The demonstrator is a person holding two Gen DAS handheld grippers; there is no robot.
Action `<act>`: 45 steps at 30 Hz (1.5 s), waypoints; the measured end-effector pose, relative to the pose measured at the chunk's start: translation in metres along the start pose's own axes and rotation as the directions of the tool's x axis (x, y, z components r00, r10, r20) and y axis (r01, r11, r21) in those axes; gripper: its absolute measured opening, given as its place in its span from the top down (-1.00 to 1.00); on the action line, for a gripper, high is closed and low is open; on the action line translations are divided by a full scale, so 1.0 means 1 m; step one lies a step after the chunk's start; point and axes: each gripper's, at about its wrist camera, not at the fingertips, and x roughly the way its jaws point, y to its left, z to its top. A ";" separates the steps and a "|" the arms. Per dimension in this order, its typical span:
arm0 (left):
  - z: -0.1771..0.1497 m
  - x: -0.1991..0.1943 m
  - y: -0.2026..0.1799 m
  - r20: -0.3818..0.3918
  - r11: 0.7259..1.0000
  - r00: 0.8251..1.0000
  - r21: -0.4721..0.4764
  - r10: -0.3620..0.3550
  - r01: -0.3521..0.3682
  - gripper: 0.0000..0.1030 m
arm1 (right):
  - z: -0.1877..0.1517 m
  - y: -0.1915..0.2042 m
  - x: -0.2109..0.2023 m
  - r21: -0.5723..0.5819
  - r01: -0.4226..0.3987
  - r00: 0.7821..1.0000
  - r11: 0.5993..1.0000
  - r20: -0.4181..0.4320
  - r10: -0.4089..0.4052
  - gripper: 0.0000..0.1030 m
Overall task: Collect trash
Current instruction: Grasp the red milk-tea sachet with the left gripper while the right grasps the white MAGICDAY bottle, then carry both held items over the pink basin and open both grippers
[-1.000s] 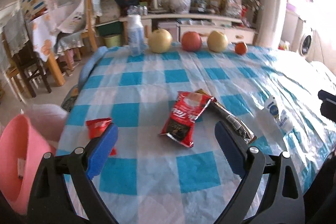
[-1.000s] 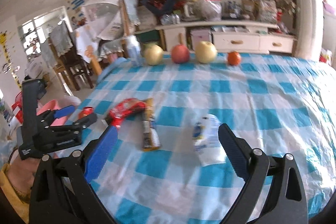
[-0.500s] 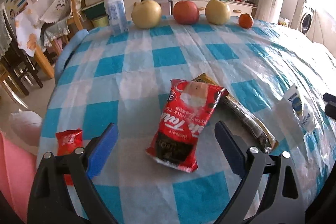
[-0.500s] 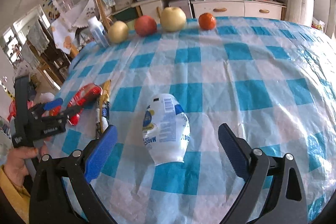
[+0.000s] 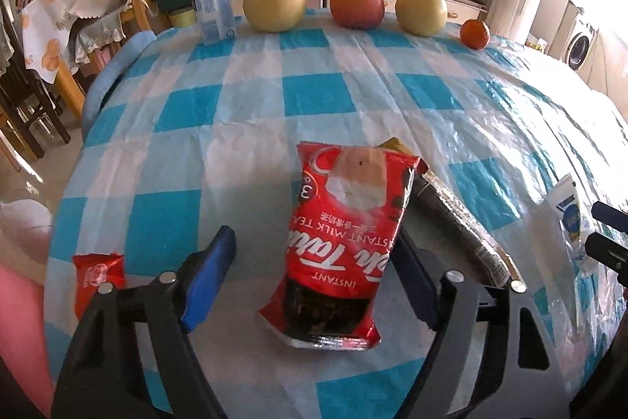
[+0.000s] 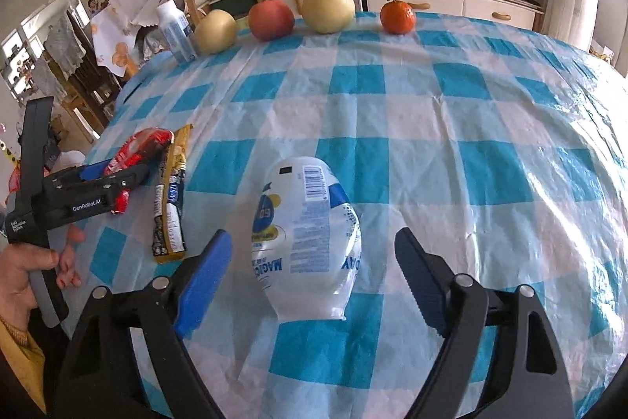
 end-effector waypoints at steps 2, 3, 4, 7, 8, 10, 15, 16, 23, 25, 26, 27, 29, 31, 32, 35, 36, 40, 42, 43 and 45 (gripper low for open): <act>0.001 0.001 -0.002 0.003 1.000 1.000 0.007 0.007 -0.007 -0.51 | 0.000 0.000 0.002 0.001 -0.003 1.000 1.000 -0.003 0.003 -0.63; 0.002 0.002 -0.002 0.005 1.000 1.000 0.004 0.003 -0.003 -0.50 | 0.000 -0.001 0.002 0.000 0.000 1.000 1.000 -0.003 0.000 -0.63; 0.002 0.002 -0.002 0.007 1.000 1.000 0.002 0.002 -0.002 -0.48 | 0.000 -0.001 0.003 -0.002 0.005 1.000 1.000 -0.003 -0.005 -0.62; 0.003 0.002 -0.003 0.011 1.000 1.000 -0.001 0.010 -0.010 -0.43 | 0.000 -0.001 0.006 0.000 -0.002 1.000 1.000 -0.014 0.002 -0.48; 0.003 0.002 -0.003 0.013 1.000 1.000 -0.005 0.011 -0.011 -0.41 | 0.000 -0.001 0.008 -0.002 0.001 1.000 1.000 -0.022 -0.001 -0.46; 0.003 0.002 -0.005 0.019 1.000 1.000 0.000 0.023 -0.023 -0.34 | -0.001 0.001 0.011 -0.013 0.017 0.999 1.000 -0.031 -0.017 -0.45; 0.002 0.000 -0.006 0.035 1.000 0.999 -0.009 0.026 -0.026 -0.05 | -0.002 0.003 0.014 -0.035 0.036 0.999 0.999 -0.030 -0.037 -0.35; 0.002 0.000 -0.006 0.037 1.000 0.999 -0.013 0.028 -0.027 0.01 | -0.002 0.004 0.014 -0.041 0.043 0.998 0.998 -0.033 -0.045 -0.33; 0.001 -0.002 -0.002 0.039 0.999 0.999 -0.033 0.029 -0.028 0.14 | -0.002 0.006 0.016 -0.071 0.086 0.996 0.994 -0.025 -0.088 -0.12; 0.000 -0.003 -0.001 0.039 0.999 0.999 -0.038 0.026 -0.024 0.17 | -0.002 0.006 0.016 -0.069 0.086 0.996 0.994 -0.023 -0.088 -0.12; -0.001 -0.004 0.001 0.039 0.999 0.999 -0.043 0.022 -0.020 0.18 | -0.001 0.006 0.016 -0.069 0.085 0.996 0.994 -0.024 -0.087 -0.12; -0.001 -0.005 0.002 0.039 0.999 0.999 -0.049 0.019 -0.017 0.18 | -0.001 0.006 0.016 -0.066 0.083 0.996 0.994 -0.023 -0.085 -0.11; -0.003 -0.007 0.005 0.038 0.998 0.999 -0.061 0.013 -0.011 0.19 | 0.000 0.005 0.014 -0.062 0.079 0.997 0.995 -0.018 -0.080 -0.09; -0.005 -0.008 0.008 0.038 0.998 0.999 -0.070 0.009 -0.006 0.19 | 0.000 0.005 0.012 -0.060 0.070 0.997 0.996 -0.011 -0.070 0.01; -0.006 -0.009 0.010 0.038 0.997 0.999 -0.078 0.004 -0.001 0.20 | 0.000 0.005 0.010 -0.057 0.064 0.998 0.996 -0.006 -0.064 0.37; -0.009 -0.013 0.015 0.040 0.995 0.999 -0.101 -0.009 0.013 0.20 | -0.001 0.005 0.010 -0.061 0.078 0.997 0.995 -0.007 -0.079 0.51; -0.010 -0.014 0.017 0.042 0.994 0.999 -0.105 -0.009 0.014 0.20 | -0.001 0.005 0.012 -0.058 0.080 0.997 0.995 -0.011 -0.081 0.51; -0.012 -0.023 0.024 0.062 0.991 0.998 -0.127 -0.028 0.036 0.20 | -0.002 0.005 0.012 -0.056 0.079 0.997 0.995 -0.004 -0.080 0.51; -0.013 -0.028 0.026 0.073 0.990 0.997 -0.131 -0.034 0.043 0.20 | -0.002 0.005 0.010 -0.055 0.071 0.997 0.996 0.006 -0.071 0.51; -0.014 -0.031 0.027 0.079 0.990 0.996 -0.132 -0.035 0.046 0.20 | -0.002 0.006 0.009 -0.054 0.065 0.998 0.996 0.010 -0.064 0.51; -0.016 -0.036 0.028 0.087 0.990 0.995 -0.134 -0.040 0.052 0.20 | -0.002 0.008 0.006 -0.057 0.054 0.998 0.997 0.018 -0.053 0.51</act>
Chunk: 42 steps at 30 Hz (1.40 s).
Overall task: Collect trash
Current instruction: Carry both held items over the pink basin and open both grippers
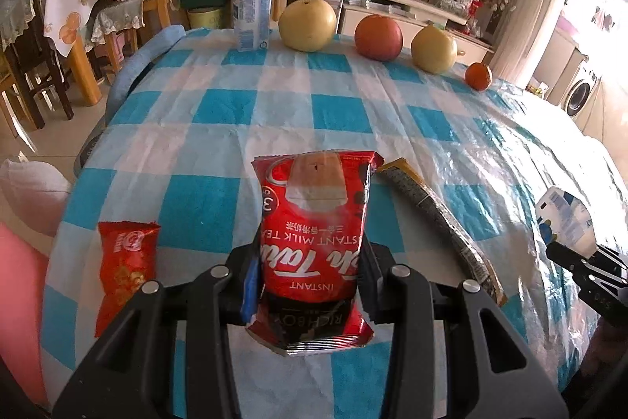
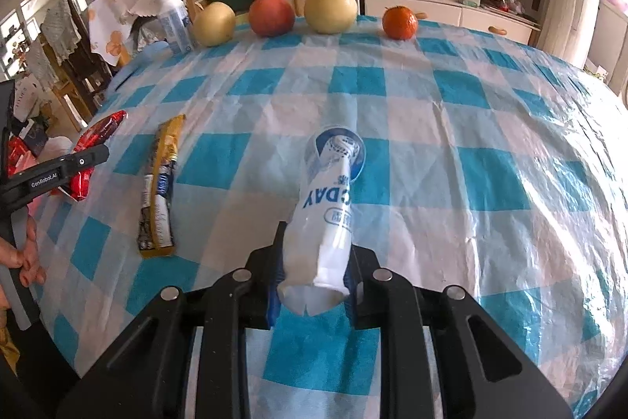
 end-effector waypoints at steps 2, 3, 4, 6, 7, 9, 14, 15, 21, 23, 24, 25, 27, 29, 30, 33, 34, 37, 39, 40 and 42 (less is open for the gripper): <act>-0.001 -0.004 0.001 0.006 1.000 1.000 0.002 -0.004 0.004 0.20 | 0.000 0.002 -0.002 0.003 -0.021 1.000 1.000 0.004 0.021 0.51; -0.001 -0.007 0.001 0.013 1.000 1.000 0.004 -0.005 0.005 0.20 | 0.000 0.004 -0.003 0.005 -0.033 0.999 0.999 0.006 0.033 0.51; -0.001 -0.010 0.001 0.018 1.000 1.000 0.006 -0.007 0.007 0.20 | 0.000 0.005 -0.005 0.004 -0.039 0.999 0.999 0.009 0.039 0.51; -0.002 -0.016 0.002 0.030 1.000 0.999 0.006 -0.014 0.013 0.20 | 0.000 0.010 -0.007 -0.003 -0.042 0.999 0.999 0.014 0.042 0.51; -0.002 -0.019 0.002 0.034 1.000 0.999 0.005 -0.015 0.014 0.20 | 0.000 0.012 -0.008 -0.002 -0.050 0.999 0.999 0.015 0.050 0.51; -0.002 -0.026 0.004 0.047 1.000 0.999 0.005 -0.016 0.016 0.20 | 0.000 0.014 -0.010 0.003 -0.065 0.998 0.998 0.015 0.065 0.51; -0.001 -0.042 0.013 0.077 1.000 0.997 -0.009 -0.015 0.016 0.20 | 0.001 0.026 -0.019 -0.001 -0.090 0.996 0.996 0.025 0.090 0.51; 0.000 -0.045 0.015 0.084 1.000 0.996 -0.012 -0.012 0.013 0.20 | 0.002 0.029 -0.022 -0.005 -0.094 0.995 0.996 0.028 0.094 0.51; 0.000 -0.065 0.031 0.123 0.999 0.992 -0.035 0.014 -0.010 0.20 | 0.005 0.054 -0.032 -0.047 -0.120 0.992 0.992 0.039 0.122 0.51; 0.000 -0.071 0.037 0.137 0.999 0.990 -0.040 0.030 -0.024 0.20 | 0.005 0.066 -0.034 -0.066 -0.134 0.990 0.989 0.038 0.136 0.51; 0.000 -0.074 0.039 0.144 0.999 0.989 -0.041 0.038 -0.033 0.20 | 0.005 0.071 -0.035 -0.073 -0.142 0.989 0.987 0.036 0.145 0.51; 0.001 -0.078 0.042 0.152 0.998 0.987 -0.045 0.048 -0.041 0.20 | 0.005 0.078 -0.036 -0.084 -0.152 0.987 0.985 0.034 0.155 0.51; 0.001 -0.086 0.049 0.166 0.997 0.984 -0.058 0.066 -0.057 0.20 | 0.006 0.089 -0.037 -0.102 -0.166 0.985 0.981 0.031 0.169 0.51; 0.000 -0.092 0.055 0.176 0.995 0.981 -0.067 0.082 -0.071 0.20 | 0.007 0.100 -0.039 -0.119 -0.181 0.982 0.976 0.027 0.185 0.51; 0.000 -0.093 0.058 0.180 0.995 0.980 -0.070 0.087 -0.076 0.20 | 0.007 0.106 -0.040 -0.129 -0.187 0.981 0.974 0.026 0.191 0.51; 0.000 -0.100 0.070 0.189 0.992 0.976 -0.089 0.110 -0.094 0.20 | 0.007 0.125 -0.042 -0.161 -0.198 0.979 0.967 0.021 0.204 0.51; -0.001 -0.103 0.075 0.193 0.990 0.974 -0.095 0.122 -0.105 0.20 | 0.007 0.133 -0.043 -0.171 -0.204 0.977 0.964 0.020 0.211 0.52; -0.002 -0.110 0.086 0.201 0.986 0.969 -0.117 0.143 -0.121 0.20 | 0.008 0.149 -0.045 -0.196 -0.215 0.975 0.957 0.019 0.223 0.51; -0.002 -0.114 0.093 0.207 0.983 0.966 -0.131 0.152 -0.127 0.20 | 0.009 0.157 -0.046 -0.207 -0.224 0.973 0.952 0.016 0.232 0.51; -0.002 -0.116 0.097 0.212 0.981 0.963 -0.137 0.165 -0.138 0.20 | 0.010 0.161 -0.047 -0.213 -0.227 0.972 0.950 0.015 0.236 0.51; -0.003 -0.121 0.105 0.219 0.976 0.957 -0.150 0.189 -0.158 0.20 | 0.011 0.170 -0.048 -0.228 -0.233 0.970 0.945 0.013 0.242 0.51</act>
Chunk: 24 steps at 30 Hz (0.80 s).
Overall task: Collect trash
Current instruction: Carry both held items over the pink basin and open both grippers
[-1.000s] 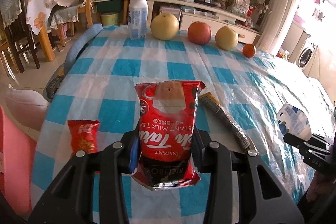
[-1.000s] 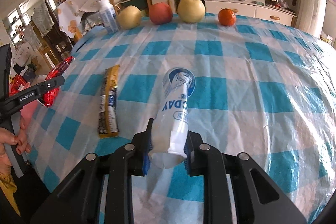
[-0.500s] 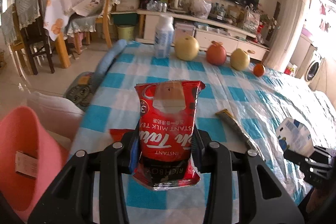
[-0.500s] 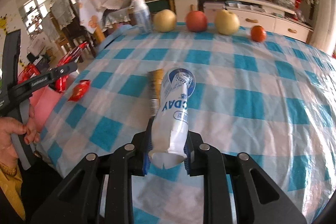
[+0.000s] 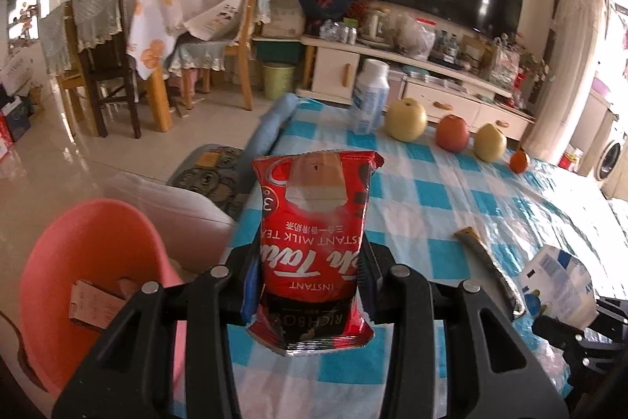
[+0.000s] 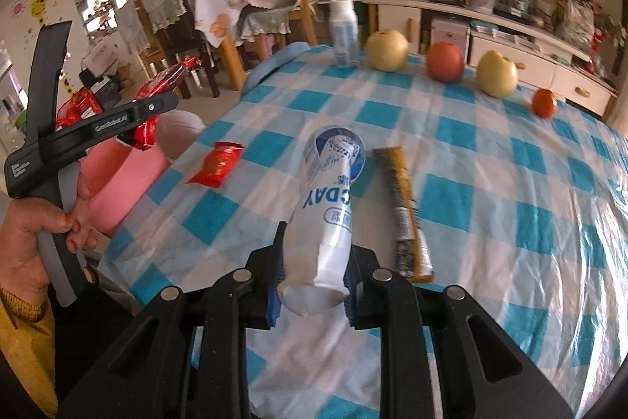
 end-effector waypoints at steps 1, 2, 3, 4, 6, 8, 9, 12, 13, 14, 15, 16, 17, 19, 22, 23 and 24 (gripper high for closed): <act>0.000 -0.002 0.003 0.003 1.000 1.000 -0.007 0.006 -0.006 0.20 | 0.002 0.006 0.001 -0.009 -0.005 1.000 1.000 -0.001 0.005 0.51; 0.000 -0.003 0.007 0.006 1.000 1.000 -0.014 0.011 -0.011 0.20 | 0.003 0.009 0.002 -0.015 -0.008 1.000 1.000 -0.003 0.008 0.51; 0.001 -0.004 0.011 0.009 1.000 1.000 -0.020 0.016 -0.016 0.20 | 0.004 0.014 0.003 -0.024 -0.011 1.000 1.000 -0.004 0.011 0.51; 0.001 -0.006 0.015 0.013 0.999 1.000 -0.027 0.024 -0.024 0.20 | 0.004 0.017 0.004 -0.031 -0.013 1.000 0.999 -0.005 0.013 0.51; 0.002 -0.010 0.024 0.023 0.998 0.999 -0.040 0.043 -0.042 0.20 | 0.006 0.026 0.006 -0.044 -0.020 1.000 0.999 -0.009 0.019 0.51; 0.002 -0.013 0.030 0.030 0.997 0.998 -0.054 0.056 -0.054 0.20 | 0.008 0.034 0.010 -0.054 -0.028 1.000 0.998 -0.014 0.028 0.51; 0.003 -0.014 0.034 0.033 0.996 0.997 -0.061 0.064 -0.062 0.20 | 0.009 0.038 0.011 -0.061 -0.032 0.999 0.998 -0.016 0.031 0.51; 0.004 -0.017 0.045 0.040 0.994 0.995 -0.076 0.088 -0.084 0.20 | 0.013 0.051 0.016 -0.082 -0.046 0.999 0.996 -0.021 0.044 0.51; 0.004 -0.018 0.048 0.043 0.992 0.995 -0.083 0.095 -0.091 0.20 | 0.014 0.056 0.017 -0.088 -0.050 0.999 0.995 -0.023 0.049 0.51; 0.005 -0.018 0.052 0.045 0.991 0.994 -0.089 0.100 -0.096 0.20 | 0.015 0.059 0.018 -0.093 -0.055 0.998 0.994 -0.024 0.053 0.51; 0.005 -0.020 0.056 0.047 0.990 0.993 -0.096 0.108 -0.103 0.20 | 0.016 0.064 0.020 -0.100 -0.062 0.998 0.993 -0.026 0.060 0.51; 0.006 -0.021 0.057 0.050 0.989 0.992 -0.100 0.116 -0.110 0.20 | 0.017 0.067 0.021 -0.105 -0.066 0.998 0.992 -0.028 0.063 0.51; 0.006 -0.022 0.060 0.053 0.988 0.991 -0.104 0.124 -0.118 0.20 | 0.019 0.074 0.023 -0.116 -0.073 0.997 0.991 -0.029 0.070 0.51; 0.006 -0.024 0.065 0.057 0.985 0.988 -0.112 0.141 -0.134 0.20 | 0.022 0.083 0.025 -0.131 -0.085 0.996 0.988 -0.031 0.082 0.51; 0.006 -0.026 0.074 0.059 0.979 0.985 -0.134 0.165 -0.156 0.20 | 0.027 0.098 0.029 -0.154 -0.106 0.994 0.982 -0.036 0.101 0.51; 0.006 -0.027 0.079 0.058 0.976 0.983 -0.147 0.172 -0.162 0.20 | 0.029 0.104 0.031 -0.164 -0.112 0.994 0.980 -0.037 0.107 0.51; 0.005 -0.028 0.084 0.059 0.973 0.982 -0.158 0.182 -0.170 0.20 | 0.031 0.108 0.032 -0.173 -0.117 0.993 0.978 -0.038 0.112 0.51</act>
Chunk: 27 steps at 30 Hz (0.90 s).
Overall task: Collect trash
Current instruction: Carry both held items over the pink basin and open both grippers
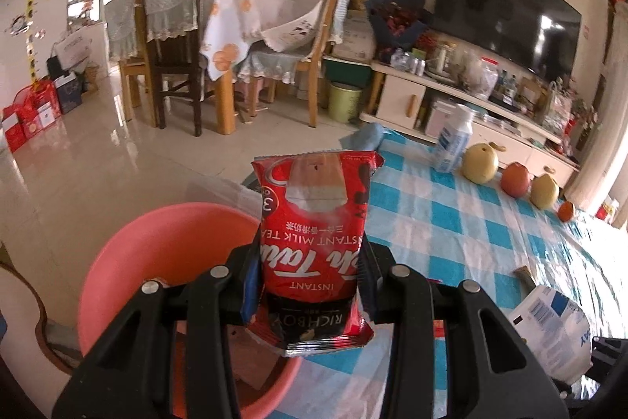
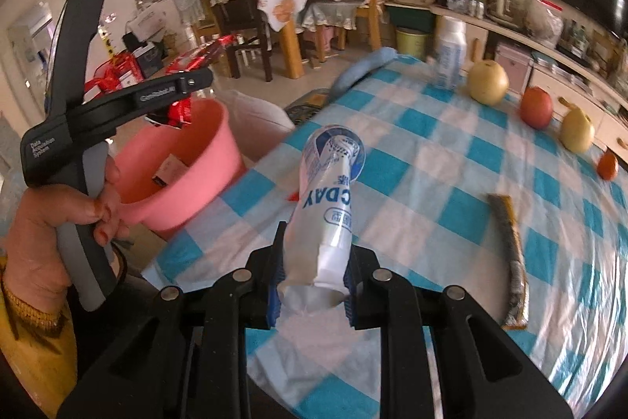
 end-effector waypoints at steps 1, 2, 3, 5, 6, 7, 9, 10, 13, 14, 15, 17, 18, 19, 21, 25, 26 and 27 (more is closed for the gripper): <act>0.000 -0.001 0.005 0.003 1.000 1.000 -0.007 0.012 -0.012 0.20 | 0.004 0.007 0.002 -0.014 -0.009 1.000 1.000 0.001 0.009 0.51; 0.001 -0.001 0.007 0.004 1.000 1.000 -0.013 0.023 -0.022 0.20 | 0.008 0.012 0.004 -0.026 -0.016 1.000 1.000 0.002 0.016 0.51; 0.001 -0.001 0.011 0.006 0.999 0.999 -0.020 0.032 -0.032 0.20 | 0.011 0.017 0.006 -0.036 -0.022 1.000 0.999 0.002 0.022 0.52; 0.002 -0.001 0.023 0.002 0.998 0.999 -0.050 0.048 -0.048 0.20 | 0.018 0.030 0.011 -0.064 -0.039 0.999 0.997 0.003 0.039 0.51; 0.002 0.000 0.030 -0.001 0.996 0.998 -0.062 0.059 -0.059 0.20 | 0.022 0.036 0.013 -0.078 -0.047 0.999 0.996 0.004 0.047 0.51; 0.003 0.001 0.035 -0.003 0.995 0.998 -0.071 0.070 -0.070 0.20 | 0.026 0.043 0.016 -0.094 -0.056 0.998 0.994 0.004 0.056 0.51; 0.004 0.002 0.045 -0.006 0.992 0.996 -0.090 0.092 -0.092 0.20 | 0.033 0.055 0.021 -0.119 -0.073 0.997 0.990 0.002 0.073 0.51; 0.004 0.002 0.049 -0.008 0.990 0.995 -0.099 0.100 -0.101 0.20 | 0.036 0.061 0.023 -0.129 -0.080 0.997 0.988 0.001 0.081 0.51; 0.003 0.004 0.068 -0.021 0.980 0.989 -0.133 0.146 -0.148 0.20 | 0.046 0.082 0.034 -0.173 -0.110 0.994 0.979 -0.009 0.110 0.51; 0.003 0.005 0.073 -0.027 0.976 0.987 -0.145 0.158 -0.160 0.20 | 0.048 0.086 0.038 -0.182 -0.116 0.993 0.976 -0.012 0.116 0.51; 0.003 0.006 0.081 -0.035 0.971 0.985 -0.163 0.169 -0.173 0.20 | 0.051 0.093 0.041 -0.194 -0.125 0.992 0.973 -0.014 0.125 0.51; 0.002 0.008 0.094 -0.052 0.961 0.980 -0.194 0.192 -0.198 0.20 | 0.058 0.105 0.050 -0.214 -0.145 0.989 0.966 -0.021 0.144 0.51; 0.001 0.009 0.101 -0.061 0.955 0.978 -0.211 0.202 -0.210 0.20 | 0.061 0.110 0.055 -0.222 -0.153 0.988 0.963 -0.026 0.151 0.51; 0.000 0.010 0.108 -0.068 0.949 0.975 -0.226 0.210 -0.221 0.20 | 0.064 0.115 0.060 -0.232 -0.157 0.988 0.960 -0.030 0.154 0.51; -0.001 0.011 0.119 -0.080 0.938 0.971 -0.250 0.226 -0.239 0.20 | 0.068 0.125 0.068 -0.254 -0.169 0.986 0.952 -0.038 0.165 0.51; -0.003 0.016 0.133 -0.102 0.924 0.965 -0.280 0.242 -0.262 0.20 | 0.075 0.141 0.088 -0.284 -0.195 0.981 0.939 -0.061 0.185 0.51; -0.003 0.017 0.135 -0.108 0.921 0.964 -0.284 0.244 -0.265 0.19 | 0.076 0.145 0.094 -0.294 -0.202 0.979 0.934 -0.072 0.189 0.51; -0.004 0.019 0.137 -0.117 0.919 0.961 -0.285 0.249 -0.273 0.18 | 0.076 0.148 0.100 -0.303 -0.207 0.978 0.930 -0.088 0.189 0.45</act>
